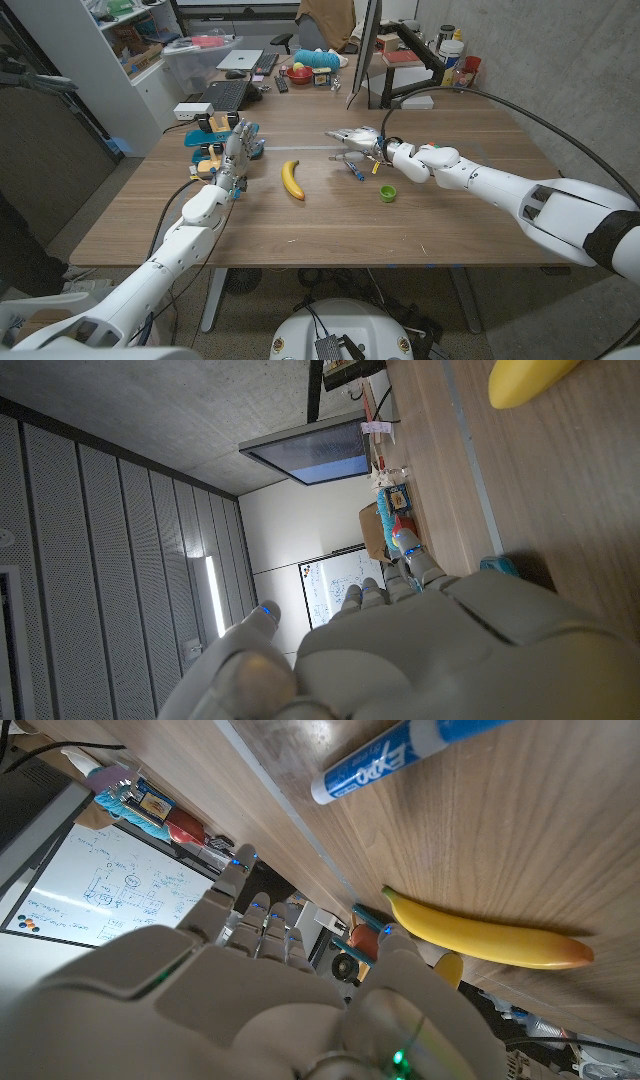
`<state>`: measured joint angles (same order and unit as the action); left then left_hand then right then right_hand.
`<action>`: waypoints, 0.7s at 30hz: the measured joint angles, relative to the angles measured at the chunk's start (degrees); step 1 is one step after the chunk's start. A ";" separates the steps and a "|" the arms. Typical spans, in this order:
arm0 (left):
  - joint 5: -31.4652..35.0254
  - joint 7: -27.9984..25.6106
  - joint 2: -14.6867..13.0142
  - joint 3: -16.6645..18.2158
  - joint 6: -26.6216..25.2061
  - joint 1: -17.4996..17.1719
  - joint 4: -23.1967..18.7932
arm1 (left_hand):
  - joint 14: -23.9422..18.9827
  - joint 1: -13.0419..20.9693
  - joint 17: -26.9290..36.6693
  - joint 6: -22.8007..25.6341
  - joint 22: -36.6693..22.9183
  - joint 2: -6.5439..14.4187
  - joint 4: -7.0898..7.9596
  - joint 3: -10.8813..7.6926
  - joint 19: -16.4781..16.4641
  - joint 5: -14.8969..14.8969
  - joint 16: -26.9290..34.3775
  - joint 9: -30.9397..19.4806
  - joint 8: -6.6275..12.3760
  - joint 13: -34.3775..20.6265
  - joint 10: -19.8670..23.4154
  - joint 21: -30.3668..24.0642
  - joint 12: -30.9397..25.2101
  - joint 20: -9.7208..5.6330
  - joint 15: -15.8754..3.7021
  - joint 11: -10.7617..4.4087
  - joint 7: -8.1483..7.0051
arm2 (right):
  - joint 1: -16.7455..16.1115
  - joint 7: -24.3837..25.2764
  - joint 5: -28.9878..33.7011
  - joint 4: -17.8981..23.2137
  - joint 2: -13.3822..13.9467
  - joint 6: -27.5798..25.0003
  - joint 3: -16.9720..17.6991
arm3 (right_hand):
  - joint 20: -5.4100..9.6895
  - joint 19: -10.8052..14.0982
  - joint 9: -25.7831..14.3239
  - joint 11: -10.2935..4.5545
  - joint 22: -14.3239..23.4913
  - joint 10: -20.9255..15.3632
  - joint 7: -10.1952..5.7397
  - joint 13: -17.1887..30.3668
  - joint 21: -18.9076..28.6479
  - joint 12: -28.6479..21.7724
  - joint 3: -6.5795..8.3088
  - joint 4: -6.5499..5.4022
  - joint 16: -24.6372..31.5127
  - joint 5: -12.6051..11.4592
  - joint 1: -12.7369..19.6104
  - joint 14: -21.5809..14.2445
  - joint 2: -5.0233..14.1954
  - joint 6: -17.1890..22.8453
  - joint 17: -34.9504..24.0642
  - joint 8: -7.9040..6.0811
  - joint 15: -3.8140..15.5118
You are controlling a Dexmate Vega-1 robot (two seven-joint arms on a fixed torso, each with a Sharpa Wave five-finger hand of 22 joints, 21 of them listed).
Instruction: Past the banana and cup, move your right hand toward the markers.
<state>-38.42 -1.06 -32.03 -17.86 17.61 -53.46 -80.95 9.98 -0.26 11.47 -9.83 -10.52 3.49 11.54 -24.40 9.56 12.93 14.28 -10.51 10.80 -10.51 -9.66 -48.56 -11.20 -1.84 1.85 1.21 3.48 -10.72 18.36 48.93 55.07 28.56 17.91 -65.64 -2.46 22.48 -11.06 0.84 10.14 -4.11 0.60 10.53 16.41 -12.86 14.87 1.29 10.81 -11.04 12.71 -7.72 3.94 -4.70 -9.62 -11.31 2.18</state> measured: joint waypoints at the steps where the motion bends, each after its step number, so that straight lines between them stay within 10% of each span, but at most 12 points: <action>1: -0.01 0.01 -0.02 0.01 -0.02 -0.01 -0.02 | 0.00 0.00 0.00 0.00 0.00 0.00 0.00 0.00 0.00 0.00 0.00 0.00 0.00 0.00 0.00 0.04 0.00 0.00 0.00 0.00 0.00 | 0.00 0.00 0.00 0.00 0.00 -0.01 0.00 | 0.03 0.03 0.00 0.00 0.00 0.00 0.00 0.00 0.00 0.00 -0.16 0.16 0.00 0.00 0.00 -0.36 0.00 0.00 0.00 0.00 0.00; 6: -0.36 0.16 -0.49 0.21 -0.38 -0.44 -0.63 | 0.00 0.00 0.00 0.00 0.00 0.00 0.00 0.00 0.00 0.00 0.00 0.00 0.00 0.00 0.00 0.04 0.00 0.00 0.00 0.00 0.00 | -0.49 -0.07 0.36 1.08 0.73 -0.71 -0.05 | 0.39 3.51 0.00 -0.12 0.00 -0.51 0.00 0.00 0.78 0.00 -0.22 0.22 0.27 0.00 0.00 -2.66 0.00 0.00 0.00 0.00 -0.25; 21: -1.45 0.83 -2.01 1.09 -1.12 -2.25 -2.53 | 0.00 0.00 0.00 0.00 0.00 0.00 -0.24 0.23 0.00 0.22 0.00 0.00 0.00 0.00 0.00 0.03 0.00 0.00 0.00 0.00 0.00 | -3.12 -1.72 1.75 6.89 3.55 -3.03 1.14 | 0.30 3.14 0.00 -0.34 0.00 -1.35 -0.21 0.00 0.32 0.00 -0.22 0.22 0.27 0.00 0.00 -3.05 0.00 0.21 -0.13 0.00 -0.02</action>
<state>-39.87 -0.23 -34.04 -16.77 16.49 -55.71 -83.48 9.98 -0.26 11.47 -9.83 -10.52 3.49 11.30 -24.17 9.55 13.15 14.28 -10.51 10.81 -10.51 -9.66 -48.52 -11.20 -1.84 1.85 1.21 3.48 -13.83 16.63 50.68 61.97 32.11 14.88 -64.51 -2.16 25.61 -11.06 0.50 10.14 -5.46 0.40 10.52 16.73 -12.86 14.64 1.51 11.08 -11.04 12.71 -10.77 3.94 -4.49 -9.75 -11.31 2.16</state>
